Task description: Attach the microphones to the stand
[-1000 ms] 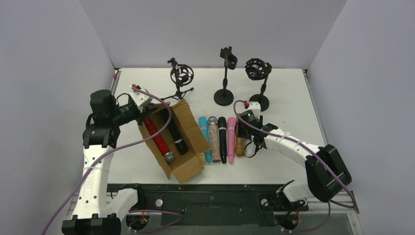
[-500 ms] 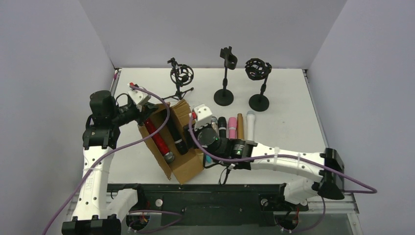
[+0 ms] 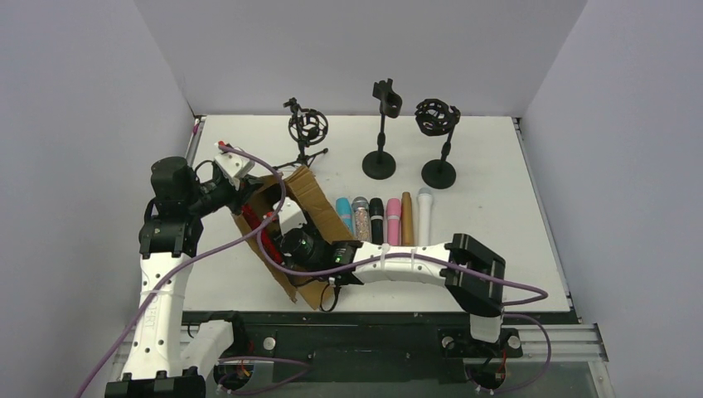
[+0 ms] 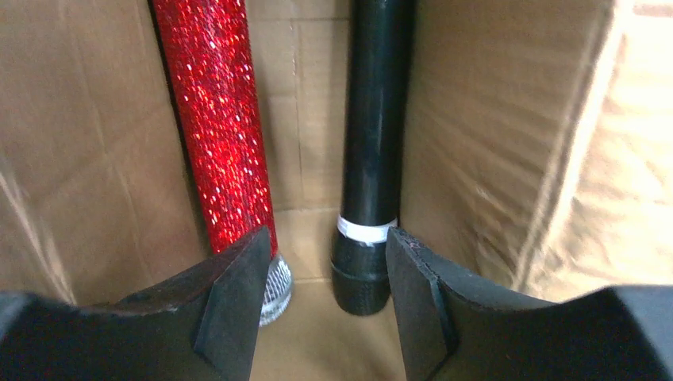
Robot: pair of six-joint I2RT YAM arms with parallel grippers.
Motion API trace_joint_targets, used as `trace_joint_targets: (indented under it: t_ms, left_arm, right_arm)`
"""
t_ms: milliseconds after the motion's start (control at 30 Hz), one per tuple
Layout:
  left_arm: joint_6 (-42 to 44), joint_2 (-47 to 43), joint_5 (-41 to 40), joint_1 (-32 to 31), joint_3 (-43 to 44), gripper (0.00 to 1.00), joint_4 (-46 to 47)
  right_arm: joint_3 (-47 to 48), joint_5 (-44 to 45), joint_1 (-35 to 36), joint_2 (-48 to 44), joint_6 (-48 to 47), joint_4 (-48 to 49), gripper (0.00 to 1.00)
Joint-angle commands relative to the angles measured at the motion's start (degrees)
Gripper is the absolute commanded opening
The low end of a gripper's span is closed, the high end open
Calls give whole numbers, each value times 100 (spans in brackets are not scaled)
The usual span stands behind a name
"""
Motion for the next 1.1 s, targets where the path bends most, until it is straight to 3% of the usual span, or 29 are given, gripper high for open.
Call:
trace_joint_targets:
  t_ms: [0,167,433,567,667,900,1067]
  left_arm:
    - [55,-122,-14,20,52,0,107]
    - [149,-108,26,-18,88,0,-16]
    - [476,-88,184,-75,121,0,-192]
    - [538,-29,259,-85,109,0,-161]
    - [523,-8,310,-88,91,0,-113]
    - [556,-32,552,-83,40,0,10]
    - [660,-46,710,-90,64,0,-45]
  right_arm:
    - [548,-76,-209,370,-109,447,52]
    - [837,-13,-411,915,-152,543,57]
    - [1283,6,-519,1498,-130,518,57]
    - [1365,-172,-521,1712,-88,498,50]
    - [1379,-480,-487,1891,-57,495,39]
    - [1242,-1170,-446,1882,-68,736,30]
    - [1219,-1819,-646,1833,127,884,30]
